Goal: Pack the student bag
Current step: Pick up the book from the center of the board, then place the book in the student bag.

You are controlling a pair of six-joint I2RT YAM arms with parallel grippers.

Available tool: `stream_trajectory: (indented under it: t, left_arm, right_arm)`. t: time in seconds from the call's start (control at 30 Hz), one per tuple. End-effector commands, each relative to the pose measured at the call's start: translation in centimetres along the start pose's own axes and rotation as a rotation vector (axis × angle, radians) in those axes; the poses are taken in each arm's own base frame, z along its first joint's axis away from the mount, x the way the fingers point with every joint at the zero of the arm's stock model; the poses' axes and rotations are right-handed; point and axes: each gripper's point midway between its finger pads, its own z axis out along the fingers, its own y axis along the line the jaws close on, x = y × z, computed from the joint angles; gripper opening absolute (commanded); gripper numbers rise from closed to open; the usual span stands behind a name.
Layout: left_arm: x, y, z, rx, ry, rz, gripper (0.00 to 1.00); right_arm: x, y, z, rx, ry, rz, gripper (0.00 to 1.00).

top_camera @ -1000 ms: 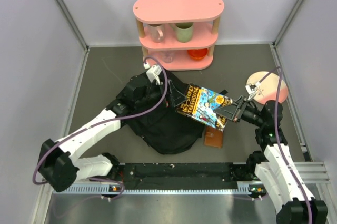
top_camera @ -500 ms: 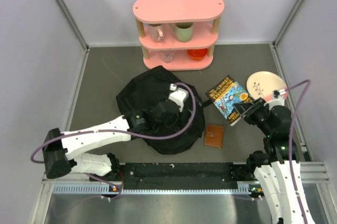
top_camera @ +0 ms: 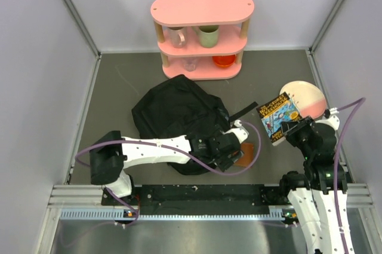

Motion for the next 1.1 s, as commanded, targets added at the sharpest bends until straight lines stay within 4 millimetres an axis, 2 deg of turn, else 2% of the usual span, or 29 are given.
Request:
stream_trajectory:
  t: [0.0, 0.07, 0.2, 0.23, 0.4, 0.53, 0.57, 0.67, 0.7, 0.77, 0.8, 0.9, 1.07]
  left_arm:
    - [-0.9, -0.3, -0.1, 0.007, -0.012, 0.028, 0.94]
    - [-0.4, -0.4, 0.3, 0.012, 0.008, 0.042, 0.92]
    - [0.7, -0.5, 1.1, -0.004, 0.052, 0.047, 0.78]
    - [0.9, -0.6, 1.2, -0.001, 0.057, 0.050, 0.70]
    - [0.9, -0.7, 1.5, -0.002, 0.060, 0.051, 0.65]
    - [0.9, -0.7, 1.6, -0.005, 0.063, 0.049, 0.54]
    - [0.7, -0.8, 1.5, -0.004, 0.059, 0.046, 0.45]
    - [0.7, -0.4, 1.5, -0.030, 0.062, 0.036, 0.30]
    - [0.6, -0.3, 1.5, -0.034, 0.061, 0.031, 0.19]
    - [0.4, -0.4, 1.5, -0.035, 0.054, 0.024, 0.15]
    - [0.1, -0.4, 1.4, -0.035, 0.050, 0.021, 0.05]
    - [-0.5, -0.1, 1.1, -0.052, 0.031, 0.008, 0.00]
    - [-1.9, 2.1, -0.1, -0.145, -0.005, -0.031, 0.00]
  right_arm:
    - [-1.8, 1.8, -0.9, -0.066, -0.067, 0.022, 0.00]
    - [-1.6, 1.7, -0.8, -0.065, -0.062, 0.025, 0.00]
    - [-1.4, 1.6, -0.7, -0.063, -0.055, 0.026, 0.00]
    - [-1.3, 1.5, -0.7, -0.062, -0.052, 0.025, 0.00]
    - [-1.0, 1.5, -0.6, -0.063, -0.040, 0.026, 0.00]
    - [-0.6, 1.3, -0.4, -0.060, -0.025, 0.027, 0.00]
    - [-0.6, 1.4, -0.4, -0.061, -0.024, 0.028, 0.00]
    - [-0.5, 1.3, -0.3, -0.058, -0.020, 0.028, 0.00]
    - [-0.4, 1.2, -0.2, -0.056, -0.018, 0.028, 0.00]
    - [-0.4, 1.2, -0.2, -0.057, -0.017, 0.028, 0.00]
    - [-0.4, 1.2, -0.2, -0.057, -0.017, 0.026, 0.00]
    - [-0.3, 1.2, -0.2, -0.057, -0.015, 0.024, 0.00]
    - [-0.3, 1.3, -0.3, -0.063, -0.009, 0.020, 0.00]
